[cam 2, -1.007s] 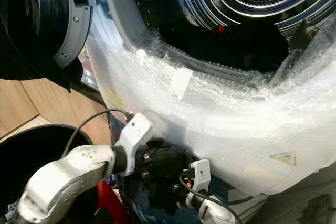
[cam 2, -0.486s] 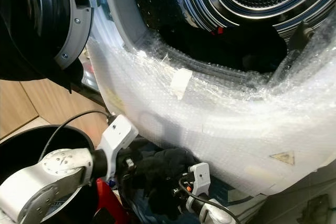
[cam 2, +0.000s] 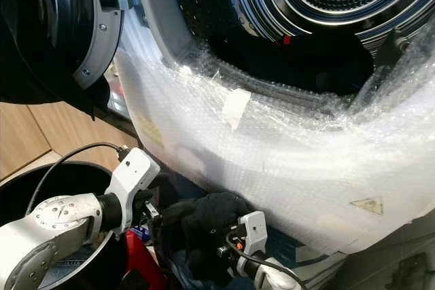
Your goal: Clothes washing
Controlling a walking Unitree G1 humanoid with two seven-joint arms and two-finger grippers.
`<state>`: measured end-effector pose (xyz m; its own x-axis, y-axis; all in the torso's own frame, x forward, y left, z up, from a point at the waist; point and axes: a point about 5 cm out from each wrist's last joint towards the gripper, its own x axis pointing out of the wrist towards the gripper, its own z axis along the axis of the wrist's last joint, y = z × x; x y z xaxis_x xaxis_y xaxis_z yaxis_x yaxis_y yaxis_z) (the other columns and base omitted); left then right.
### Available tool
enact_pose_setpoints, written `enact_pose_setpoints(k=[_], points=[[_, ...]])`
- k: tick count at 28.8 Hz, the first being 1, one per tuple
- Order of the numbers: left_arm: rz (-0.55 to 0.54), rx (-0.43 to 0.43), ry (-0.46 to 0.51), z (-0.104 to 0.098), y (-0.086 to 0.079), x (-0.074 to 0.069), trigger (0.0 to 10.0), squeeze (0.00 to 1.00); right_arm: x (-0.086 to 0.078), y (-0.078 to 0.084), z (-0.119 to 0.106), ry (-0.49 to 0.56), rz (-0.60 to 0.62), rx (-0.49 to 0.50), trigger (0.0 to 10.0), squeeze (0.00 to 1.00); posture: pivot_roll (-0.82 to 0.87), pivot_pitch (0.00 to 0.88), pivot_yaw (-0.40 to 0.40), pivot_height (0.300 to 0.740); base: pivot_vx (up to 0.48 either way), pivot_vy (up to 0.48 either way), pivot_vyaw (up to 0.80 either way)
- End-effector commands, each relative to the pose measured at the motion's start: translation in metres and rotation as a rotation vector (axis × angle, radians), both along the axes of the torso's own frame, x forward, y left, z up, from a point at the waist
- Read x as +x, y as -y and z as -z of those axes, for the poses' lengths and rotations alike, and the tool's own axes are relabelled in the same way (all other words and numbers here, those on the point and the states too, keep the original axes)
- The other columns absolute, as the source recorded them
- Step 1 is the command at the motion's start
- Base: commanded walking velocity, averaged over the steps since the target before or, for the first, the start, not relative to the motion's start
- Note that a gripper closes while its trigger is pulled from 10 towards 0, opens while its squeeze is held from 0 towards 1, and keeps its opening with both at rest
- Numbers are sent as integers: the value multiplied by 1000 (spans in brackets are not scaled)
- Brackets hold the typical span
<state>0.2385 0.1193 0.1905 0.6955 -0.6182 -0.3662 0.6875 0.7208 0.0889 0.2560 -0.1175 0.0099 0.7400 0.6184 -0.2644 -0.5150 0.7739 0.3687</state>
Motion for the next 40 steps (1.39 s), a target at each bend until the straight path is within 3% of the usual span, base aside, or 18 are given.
enact_pose_setpoints(k=[1,2,3,5,7,11,16,18,20,21,25,26,32,34,35,36,40], points=[[-108,10,49,1,-10,7,10000,478,4,5,-6,31,6,2,0,0,169,15,-84,740,0,0,0],[-226,-10,106,2,-20,18,10000,0,3,7,-6,32,1,1,0,0,169,15,-84,740,0,0,0],[-226,-10,106,2,-20,18,10000,0,3,7,-6,32,1,1,0,0,169,15,-84,740,0,0,0],[-409,59,162,14,-41,33,10000,0,-4,7,-5,58,-80,-48,0,0,157,26,-85,740,0,0,0],[-480,70,196,16,-47,39,10000,0,-14,6,-11,82,-178,-37,0,0,145,25,-85,740,0,0,0],[-668,242,366,21,-71,49,10000,0,-28,13,-25,108,-271,-15,0,0,120,29,-83,740,0,0,0],[-759,265,413,32,-85,48,10000,0,-40,11,-42,132,-354,19,0,0,118,34,-83,740,0,0,0],[-813,268,419,42,-91,38,10000,0,-35,8,-73,186,-335,78,0,0,127,42,-88,740,0,0,0],[-822,265,427,43,-92,37,10000,0,-34,7,-79,202,-341,90,0,0,131,42,-89,740,0,0,0],[-846,258,449,51,-94,35,10000,0,-33,2,-98,247,-375,141,0,0,134,37,-96,740,0,0,0],[-913,242,468,60,-100,36,10000,0,-37,-6,-131,327,-484,216,0,0,133,31,-100,740,0,0,0],[-928,238,482,61,-101,37,10000,0,-38,-9,-149,383,-540,247,0,0,136,30,-100,740,0,0,0],[-871,163,534,62,-92,44,10000,0,-28,-15,-202,499,-563,397,0,0,145,31,-112,740,0,0,0],[-832,171,539,64,-87,45,10000,0,-28,-16,-214,526,-587,425,0,0,146,28,-115,740,0,0,0],[-772,176,561,65,-79,47,10000,0,-27,-15,-238,592,-625,464,0,0,145,26,-114,740,0,0,0],[-755,178,568,65,-76,47,10000,0,-27,-14,-245,610,-635,475,0,0,144,25,-113,740,0,0,0],[-739,188,587,66,-71,48,10000,0,-21,-12,-276,706,-637,522,0,0,137,19,-108,740,0,0,0]])
